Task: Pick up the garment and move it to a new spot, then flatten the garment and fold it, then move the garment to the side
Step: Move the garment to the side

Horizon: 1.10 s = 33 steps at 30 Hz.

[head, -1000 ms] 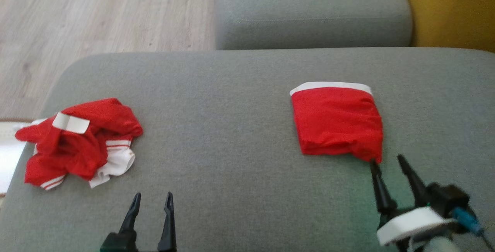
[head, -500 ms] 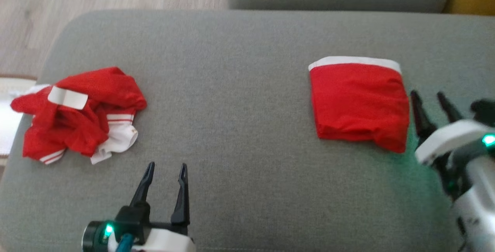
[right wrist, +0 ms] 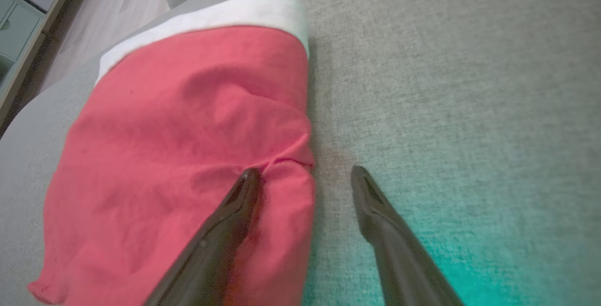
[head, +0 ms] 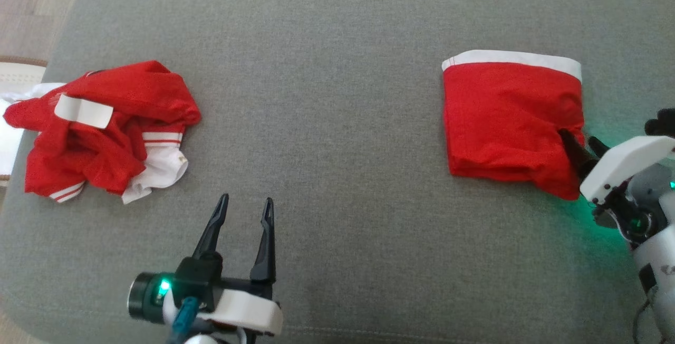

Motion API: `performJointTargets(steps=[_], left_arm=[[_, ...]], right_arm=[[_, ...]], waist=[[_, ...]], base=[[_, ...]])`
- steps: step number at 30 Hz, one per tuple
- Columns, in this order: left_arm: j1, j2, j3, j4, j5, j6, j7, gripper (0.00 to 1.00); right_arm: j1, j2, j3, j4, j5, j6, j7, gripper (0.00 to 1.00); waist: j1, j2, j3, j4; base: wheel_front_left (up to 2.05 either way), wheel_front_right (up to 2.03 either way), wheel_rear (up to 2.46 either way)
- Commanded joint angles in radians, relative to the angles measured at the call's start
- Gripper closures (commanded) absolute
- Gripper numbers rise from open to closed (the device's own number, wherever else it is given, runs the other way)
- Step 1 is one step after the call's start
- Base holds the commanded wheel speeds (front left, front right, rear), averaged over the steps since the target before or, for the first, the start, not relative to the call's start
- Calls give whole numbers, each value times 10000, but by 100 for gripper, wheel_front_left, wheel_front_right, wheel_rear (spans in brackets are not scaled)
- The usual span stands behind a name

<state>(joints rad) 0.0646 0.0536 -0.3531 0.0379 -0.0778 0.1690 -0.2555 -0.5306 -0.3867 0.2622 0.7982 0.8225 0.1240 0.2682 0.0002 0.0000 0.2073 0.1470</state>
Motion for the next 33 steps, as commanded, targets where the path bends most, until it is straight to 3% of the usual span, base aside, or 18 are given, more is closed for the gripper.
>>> performJointTargets(steps=[1,2,3,4,9,17,24,33], left_arm=[[-472,-34,170,-274,-41,118,-63,0],[-472,-34,170,-274,-41,118,-63,0],[-516,-34,147,-282,-46,137,-63,0],[-568,-34,122,-291,-49,155,-63,0],[-912,-34,-37,-380,-61,214,-63,0],[-1686,-34,-387,-774,19,340,-63,0],[-2939,-34,-995,-1302,269,424,-63,0],[-4015,-34,-1513,-1651,591,515,-63,0]], right_arm=[[-312,-153,326,-361,203,67,140,66],[-312,-153,326,-361,203,67,140,66],[-325,-213,442,-418,277,67,185,90],[-346,-298,539,-465,320,67,174,100],[-695,-1042,864,-652,263,67,-149,100],[-1767,-2776,1002,-603,-207,67,-450,100],[-2933,-4287,487,-42,-595,67,-847,100],[-3387,-5456,0,170,-717,67,-1162,100]], waist=[[-2,0,83,-18],[-2,0,83,-18],[-2,0,142,-35],[-2,0,194,-52],[-2,0,630,-268],[-2,0,1657,-935],[-2,0,2933,-1422],[-2,0,3932,-1656]], base=[[0,0,0],[0,0,0],[0,0,0],[0,0,0],[0,0,0],[0,0,0],[0,0,0],[0,0,0]])
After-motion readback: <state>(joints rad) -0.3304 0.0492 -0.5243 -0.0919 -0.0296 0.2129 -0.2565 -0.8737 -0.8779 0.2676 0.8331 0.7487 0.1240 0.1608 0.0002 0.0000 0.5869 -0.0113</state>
